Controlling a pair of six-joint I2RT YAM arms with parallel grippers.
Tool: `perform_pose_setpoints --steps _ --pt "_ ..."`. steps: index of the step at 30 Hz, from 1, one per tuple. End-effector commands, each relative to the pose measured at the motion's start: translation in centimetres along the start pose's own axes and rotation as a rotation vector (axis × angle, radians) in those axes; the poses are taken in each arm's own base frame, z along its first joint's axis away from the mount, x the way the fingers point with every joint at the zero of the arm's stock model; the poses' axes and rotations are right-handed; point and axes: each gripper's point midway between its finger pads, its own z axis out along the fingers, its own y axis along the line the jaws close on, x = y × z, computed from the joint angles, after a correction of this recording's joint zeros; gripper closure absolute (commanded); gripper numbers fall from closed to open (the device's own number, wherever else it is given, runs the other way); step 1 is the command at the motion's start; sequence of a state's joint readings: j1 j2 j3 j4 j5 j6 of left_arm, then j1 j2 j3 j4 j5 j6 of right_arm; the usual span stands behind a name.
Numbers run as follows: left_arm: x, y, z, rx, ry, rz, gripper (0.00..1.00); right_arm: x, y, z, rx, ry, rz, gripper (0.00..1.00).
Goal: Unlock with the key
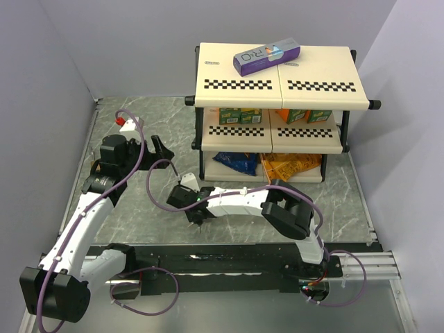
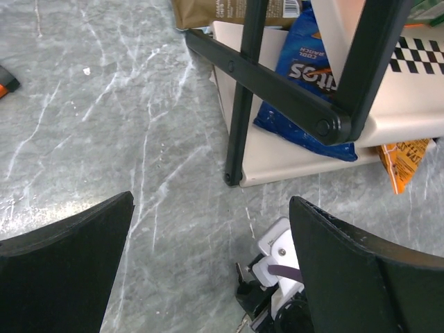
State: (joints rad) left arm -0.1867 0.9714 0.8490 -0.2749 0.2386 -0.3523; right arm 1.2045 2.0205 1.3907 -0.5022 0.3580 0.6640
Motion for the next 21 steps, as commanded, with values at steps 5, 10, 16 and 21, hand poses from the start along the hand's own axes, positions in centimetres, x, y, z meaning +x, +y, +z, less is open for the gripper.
perform_pose_setpoints --steps 5,10,16,21 --pt "-0.8 0.5 0.0 -0.049 -0.028 -0.024 0.01 1.8 -2.9 0.8 0.05 0.024 -0.005 0.77" --pt "-0.7 0.5 0.1 -0.045 -0.023 -0.023 0.01 1.1 -3.0 -0.5 -0.019 -0.029 -0.005 0.76" --pt "-0.5 0.3 0.2 -0.033 -0.014 -0.022 0.0 1.2 -2.6 -0.6 -0.055 -0.022 0.009 0.67" --pt "-0.4 0.3 0.3 -0.028 -0.011 -0.025 0.01 1.2 -2.6 -1.2 -0.077 -0.038 0.016 0.55"
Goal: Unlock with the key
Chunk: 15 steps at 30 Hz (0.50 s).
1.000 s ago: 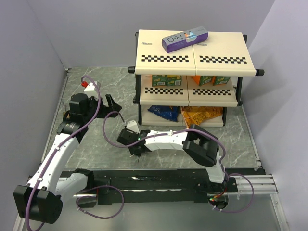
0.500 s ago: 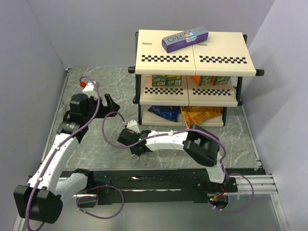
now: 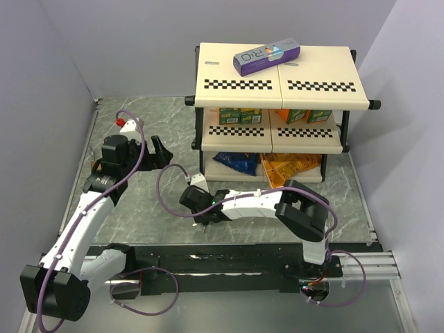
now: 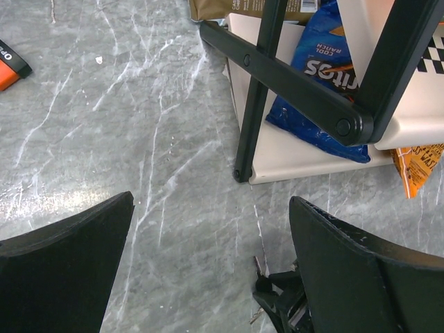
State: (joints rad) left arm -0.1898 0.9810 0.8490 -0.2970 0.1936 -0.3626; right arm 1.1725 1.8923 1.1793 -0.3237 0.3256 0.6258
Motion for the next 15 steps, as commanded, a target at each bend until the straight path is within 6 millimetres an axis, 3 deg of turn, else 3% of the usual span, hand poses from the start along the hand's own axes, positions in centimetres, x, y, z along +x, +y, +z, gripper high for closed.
perform_pose_setpoints --steps 1,9,15 --pt "-0.8 -0.7 0.1 0.023 -0.024 -0.01 0.0 0.4 -0.5 -1.1 -0.019 0.005 -0.006 0.54" --pt "0.0 -0.9 0.1 0.043 -0.002 -0.024 0.01 0.8 -0.4 -1.4 -0.021 0.0 -0.037 0.5" --pt "0.3 -0.9 0.4 0.052 0.014 -0.027 0.01 1.1 -0.2 -1.2 -0.012 0.008 -0.048 0.65"
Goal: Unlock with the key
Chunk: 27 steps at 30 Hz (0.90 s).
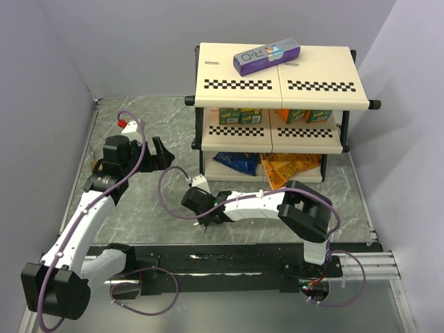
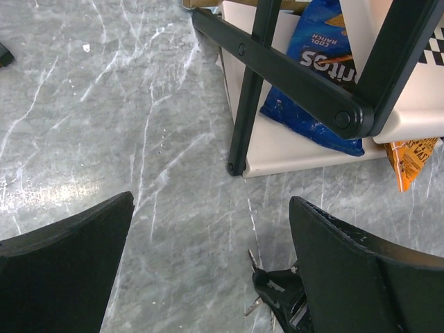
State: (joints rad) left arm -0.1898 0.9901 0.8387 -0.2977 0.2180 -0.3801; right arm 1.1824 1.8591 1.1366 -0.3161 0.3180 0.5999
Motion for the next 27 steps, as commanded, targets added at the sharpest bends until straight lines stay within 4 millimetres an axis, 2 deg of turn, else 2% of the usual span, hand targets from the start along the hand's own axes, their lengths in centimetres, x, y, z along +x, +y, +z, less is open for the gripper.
perform_pose_setpoints --steps 1,7,9,10,12,13,15,16,19,21,22,24,25,27 --pt "-0.3 -0.7 0.2 0.037 -0.006 -0.004 0.01 0.2 0.3 -0.6 -0.005 -0.002 -0.012 0.71" --pt "1.1 -0.8 0.6 0.052 0.039 -0.037 0.01 0.1 0.5 -0.6 -0.022 -0.01 -0.003 0.89" --pt "1.3 -1.3 0.3 0.075 0.035 -0.065 0.0 0.2 0.4 -0.5 -0.024 -0.012 0.001 0.94" --pt "2.0 -1.3 0.4 0.083 0.042 -0.082 0.01 0.1 0.5 -0.6 -0.031 -0.019 0.006 0.97" --pt "1.8 -2.3 -0.1 0.128 0.01 -0.12 0.01 0.3 0.2 -0.6 -0.034 -0.017 0.01 0.99" --pt "2.7 -2.4 0.0 0.137 0.021 -0.135 0.01 0.2 0.4 -0.8 -0.041 -0.023 0.014 1.0" --pt "2.8 -3.3 -0.2 0.168 0.006 -0.166 0.01 0.1 0.1 -0.8 -0.046 -0.027 0.023 1.0" --pt "4.0 -3.6 -0.1 0.181 0.029 -0.175 0.01 -0.5 0.3 -1.1 -0.066 -0.05 0.039 1.0" --pt "5.8 -4.5 0.2 0.223 0.07 -0.224 0.01 0.0 -0.6 -1.5 -0.087 -0.068 0.06 1.0" --pt "7.1 -5.2 0.5 0.254 0.113 -0.243 0.01 -1.0 -0.5 -2.1 -0.124 -0.12 0.086 1.0" --pt "7.9 -5.3 0.9 0.259 0.128 -0.262 0.01 -0.4 -1.0 -2.1 -0.125 -0.12 0.087 1.0" --pt "9.3 -5.7 1.1 0.27 0.167 -0.273 0.01 -1.1 -1.0 -2.6 -0.151 -0.16 0.104 1.0" --pt "9.5 -6.0 1.4 0.28 0.173 -0.278 0.01 -0.6 -1.3 -2.5 -0.15 -0.159 0.102 1.0" --pt "10.6 -6.6 1.6 0.293 0.207 -0.278 0.0 -1.2 -1.3 -2.9 -0.169 -0.194 0.113 1.0"
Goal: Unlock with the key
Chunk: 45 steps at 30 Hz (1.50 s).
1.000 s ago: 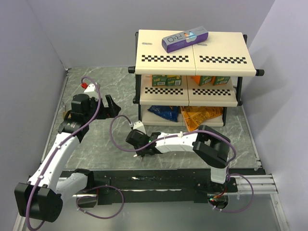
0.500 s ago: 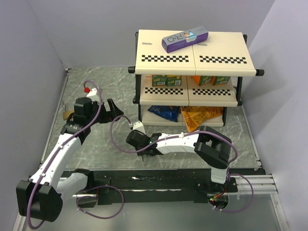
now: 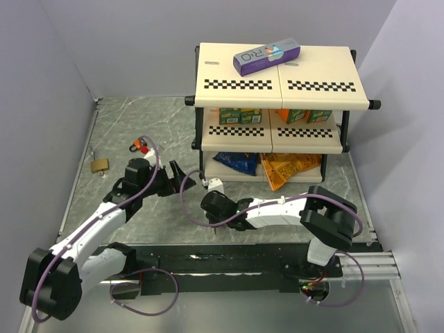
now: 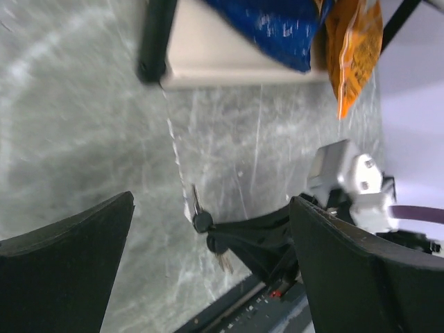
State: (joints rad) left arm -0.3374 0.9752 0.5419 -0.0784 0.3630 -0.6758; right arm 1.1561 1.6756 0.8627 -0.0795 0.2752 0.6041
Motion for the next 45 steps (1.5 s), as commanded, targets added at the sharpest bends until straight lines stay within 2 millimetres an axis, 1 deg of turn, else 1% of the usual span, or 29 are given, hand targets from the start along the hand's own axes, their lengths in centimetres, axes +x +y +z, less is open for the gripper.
perform_pose_setpoints --steps 1,2,3,5,6,8,9,12,19,20,21,27,31,36,39,40,42,45 --pt "1.1 -2.1 1.1 0.092 0.031 -0.038 0.01 -2.2 0.6 -1.2 -0.071 -0.107 0.037 1.0" --pt "1.2 -2.4 1.3 0.108 0.03 -0.041 0.01 -2.2 0.5 -1.3 -0.071 -0.111 0.04 1.0" --pt "2.0 -2.4 1.4 0.116 0.05 -0.048 0.01 -2.6 0.6 -1.6 -0.082 -0.13 0.048 1.0" --pt "2.5 -2.8 1.7 0.135 0.055 -0.068 0.0 -2.5 0.2 -1.8 -0.081 -0.139 0.054 1.0" --pt "3.1 -2.7 1.9 0.136 0.07 -0.074 0.01 -3.0 0.5 -2.2 -0.096 -0.163 0.061 1.0" --pt "3.7 -2.7 2.1 0.137 0.081 -0.094 0.01 -2.9 0.1 -2.5 -0.095 -0.177 0.066 1.0" --pt "3.9 -3.0 2.2 0.148 0.081 -0.096 0.01 -3.3 0.1 -3.0 -0.104 -0.194 0.073 1.0" --pt "4.6 -3.1 2.6 0.154 0.095 -0.113 0.0 -3.6 -0.1 -3.6 -0.119 -0.225 0.079 1.0" --pt "5.6 -3.9 3.5 0.176 0.126 -0.17 0.01 -3.5 -0.4 -4.1 -0.124 -0.241 0.084 1.0" --pt "5.8 -3.9 3.7 0.173 0.13 -0.18 0.01 -3.8 -0.3 -4.4 -0.132 -0.253 0.089 1.0" --pt "6.0 -4.2 3.8 0.177 0.142 -0.197 0.0 -3.7 -0.5 -4.4 -0.129 -0.255 0.09 1.0" --pt "8.1 -4.3 4.7 0.185 0.228 -0.281 0.01 -4.2 -0.9 -5.2 -0.13 -0.291 0.101 1.0" --pt "8.8 -5.0 5.0 0.206 0.259 -0.303 0.01 -4.6 -0.9 -5.7 -0.143 -0.315 0.105 1.0" --pt "9.5 -6.4 5.3 0.255 0.287 -0.325 0.01 -4.2 -1.2 -5.5 -0.132 -0.303 0.098 1.0" --pt "10.0 -7.2 5.4 0.278 0.307 -0.332 0.07 -4.1 -1.1 -5.5 -0.138 -0.304 0.098 1.0" --pt "10.1 -7.4 5.4 0.285 0.313 -0.335 0.12 -4.0 -1.2 -5.5 -0.135 -0.303 0.097 1.0" --pt "10.6 -7.7 5.4 0.297 0.332 -0.342 0.16 -4.1 -1.3 -5.5 -0.13 -0.303 0.095 1.0" --pt "11.1 -8.0 5.3 0.306 0.346 -0.35 0.26 -4.0 -1.3 -5.5 -0.129 -0.305 0.096 1.0"
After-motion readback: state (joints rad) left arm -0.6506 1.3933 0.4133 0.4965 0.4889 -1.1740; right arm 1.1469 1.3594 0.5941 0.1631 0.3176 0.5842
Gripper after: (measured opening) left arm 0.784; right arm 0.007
